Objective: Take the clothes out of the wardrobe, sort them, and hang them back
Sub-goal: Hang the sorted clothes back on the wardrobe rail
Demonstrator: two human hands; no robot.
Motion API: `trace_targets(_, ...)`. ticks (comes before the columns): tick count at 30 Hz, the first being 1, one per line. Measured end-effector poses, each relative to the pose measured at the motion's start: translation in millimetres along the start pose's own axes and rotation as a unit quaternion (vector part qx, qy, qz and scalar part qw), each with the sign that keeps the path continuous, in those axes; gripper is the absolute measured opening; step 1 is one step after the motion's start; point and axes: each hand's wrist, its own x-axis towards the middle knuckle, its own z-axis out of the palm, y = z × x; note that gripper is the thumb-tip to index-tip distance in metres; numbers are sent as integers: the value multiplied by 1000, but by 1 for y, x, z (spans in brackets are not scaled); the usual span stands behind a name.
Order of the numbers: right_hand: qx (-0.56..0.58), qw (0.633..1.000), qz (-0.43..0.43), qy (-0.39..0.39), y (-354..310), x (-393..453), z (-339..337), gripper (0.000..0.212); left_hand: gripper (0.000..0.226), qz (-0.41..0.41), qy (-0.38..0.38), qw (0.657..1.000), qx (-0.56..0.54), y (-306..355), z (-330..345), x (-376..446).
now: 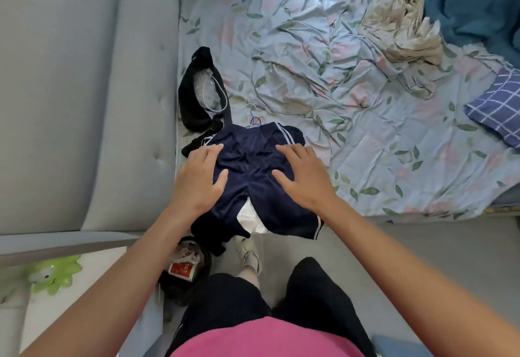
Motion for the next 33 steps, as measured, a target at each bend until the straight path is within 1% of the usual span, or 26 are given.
trace_targets(3, -14, 1000, 1, -23, 16, 49, 30, 57, 59, 10, -20, 1000, 7, -23, 22, 46)
trace_targets(5, -18, 999, 8, -37, 38, 80, 61, 56, 59, 38, -39, 998, 29, -39, 48, 77)
trace_targets(8, -21, 996, 34, -82, 79, 119, 116, 58, 61, 52, -70, 995, 56, -71, 100, 122)
trace_targets(11, -22, 992, 28, -117, 118, 165, 170, 62, 64, 68, -91, 989, 94, -113, 155, 169)
trace_targets(15, -55, 991, -5, -121, 146, 234, 219, 68, 68, 115, -132, 971, 165, -161, 213, 229)
trace_targets(18, -71, 990, -19, -117, 155, 289, 245, 70, 71, 107, -141, 967, 182, -176, 241, 274)
trace_targets(20, -80, 989, -8, -121, 162, 314, 262, 71, 70, 86, -147, 971, 168, -179, 258, 300)
trace_targets(23, -108, 987, 5, -120, 174, 324, 279, 65, 65, 61, -164, 973, 152, -180, 280, 321)
trace_targets(26, -126, 988, -4, -92, 180, 308, 285, 47, 64, 61, -166, 967, 181, -178, 294, 317)
trace_targets(30, -126, 989, -10, -75, 188, 281, 291, 33, 56, 71, -140, 972, 175, -176, 307, 290)
trace_targets(33, -118, 992, -5, -47, 188, 271, 293, 29, 51, 65, -110, 978, 168, -176, 314, 272)
